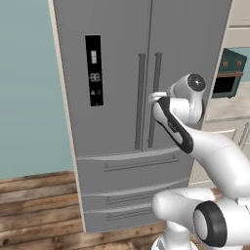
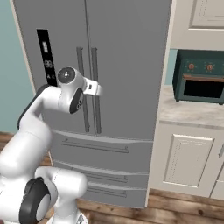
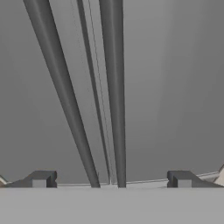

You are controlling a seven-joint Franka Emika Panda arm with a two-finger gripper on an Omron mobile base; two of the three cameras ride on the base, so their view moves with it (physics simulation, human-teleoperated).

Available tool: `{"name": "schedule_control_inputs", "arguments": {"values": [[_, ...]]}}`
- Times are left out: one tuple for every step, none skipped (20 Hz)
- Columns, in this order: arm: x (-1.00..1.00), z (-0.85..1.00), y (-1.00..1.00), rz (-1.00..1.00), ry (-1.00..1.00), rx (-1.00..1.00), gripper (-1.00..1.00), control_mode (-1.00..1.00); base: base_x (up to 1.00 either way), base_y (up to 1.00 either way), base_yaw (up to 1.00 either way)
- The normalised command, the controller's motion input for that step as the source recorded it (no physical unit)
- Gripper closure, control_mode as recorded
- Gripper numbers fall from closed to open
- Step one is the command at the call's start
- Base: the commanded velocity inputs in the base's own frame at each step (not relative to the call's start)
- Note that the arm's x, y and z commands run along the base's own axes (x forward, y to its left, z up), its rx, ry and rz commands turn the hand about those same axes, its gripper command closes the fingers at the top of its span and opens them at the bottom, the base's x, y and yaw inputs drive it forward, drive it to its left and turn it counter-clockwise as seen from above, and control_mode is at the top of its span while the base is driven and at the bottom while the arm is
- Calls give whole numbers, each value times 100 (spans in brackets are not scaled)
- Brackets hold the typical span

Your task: There is a bowl on the dining counter. Grab a lemon wedge from the fridge and place it in the bowl. Then get the liquor bottle and glass cup from the cabinet and place them next to the bowl.

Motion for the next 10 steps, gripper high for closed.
{"name": "schedule_control_inputs", "arguments": {"values": [[19, 0, 0, 0, 0, 0, -100, -100, 0, 0, 0], [22, 0, 0, 0, 0, 0, -100, -100, 0, 0, 0], [22, 0, 0, 0, -1, 0, -100, -100, 0, 0, 0], [22, -3, 0, 0, -2, 0, -100, -100, 0, 0, 0], [24, -4, 0, 0, -3, 0, -100, -100, 0, 0, 0], [25, -6, 0, 0, -2, 0, -100, -100, 0, 0, 0], [25, -8, 0, 0, -2, 0, -100, -100, 0, 0, 0], [26, -10, 0, 0, -5, 0, -100, -100, 0, 0, 0], [26, -10, 0, 0, -4, 0, -100, -100, 0, 0, 0], [29, -10, 0, 0, -2, 0, -100, -100, 0, 0, 0]]}}
